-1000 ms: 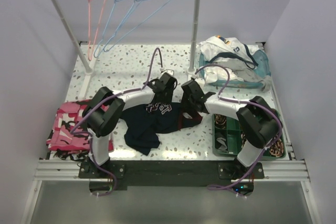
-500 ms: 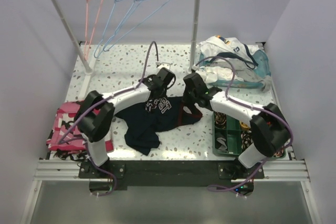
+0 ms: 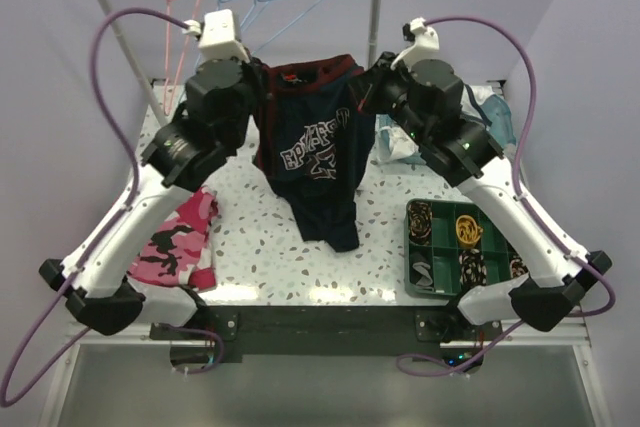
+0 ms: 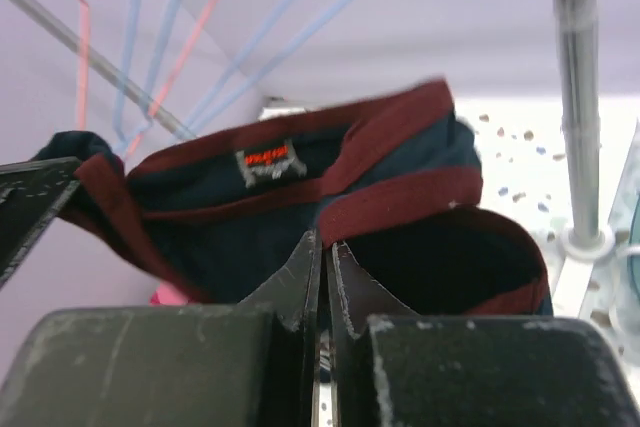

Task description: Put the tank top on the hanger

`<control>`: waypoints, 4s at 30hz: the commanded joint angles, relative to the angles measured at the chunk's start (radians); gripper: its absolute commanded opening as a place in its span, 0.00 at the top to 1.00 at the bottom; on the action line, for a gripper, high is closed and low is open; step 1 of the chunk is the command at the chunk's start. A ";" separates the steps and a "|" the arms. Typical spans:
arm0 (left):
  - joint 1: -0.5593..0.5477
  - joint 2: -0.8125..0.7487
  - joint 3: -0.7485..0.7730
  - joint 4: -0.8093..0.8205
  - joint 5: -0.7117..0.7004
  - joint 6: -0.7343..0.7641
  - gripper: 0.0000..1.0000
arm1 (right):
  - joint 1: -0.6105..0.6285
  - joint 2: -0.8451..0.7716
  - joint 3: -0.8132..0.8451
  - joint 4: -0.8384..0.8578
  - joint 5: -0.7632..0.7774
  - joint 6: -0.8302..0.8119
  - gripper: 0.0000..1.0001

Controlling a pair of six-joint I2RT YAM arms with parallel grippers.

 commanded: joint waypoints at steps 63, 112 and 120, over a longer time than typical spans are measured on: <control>0.532 0.324 0.420 0.061 1.003 0.338 0.26 | 0.175 -0.167 -0.620 0.011 -0.074 -0.063 0.40; 0.551 0.435 0.325 0.190 1.083 0.307 0.83 | 0.175 -0.150 -0.663 0.041 -0.045 -0.040 0.40; 0.529 0.416 0.326 0.252 1.105 0.270 1.00 | 0.175 -0.161 -0.653 0.028 -0.028 -0.043 0.40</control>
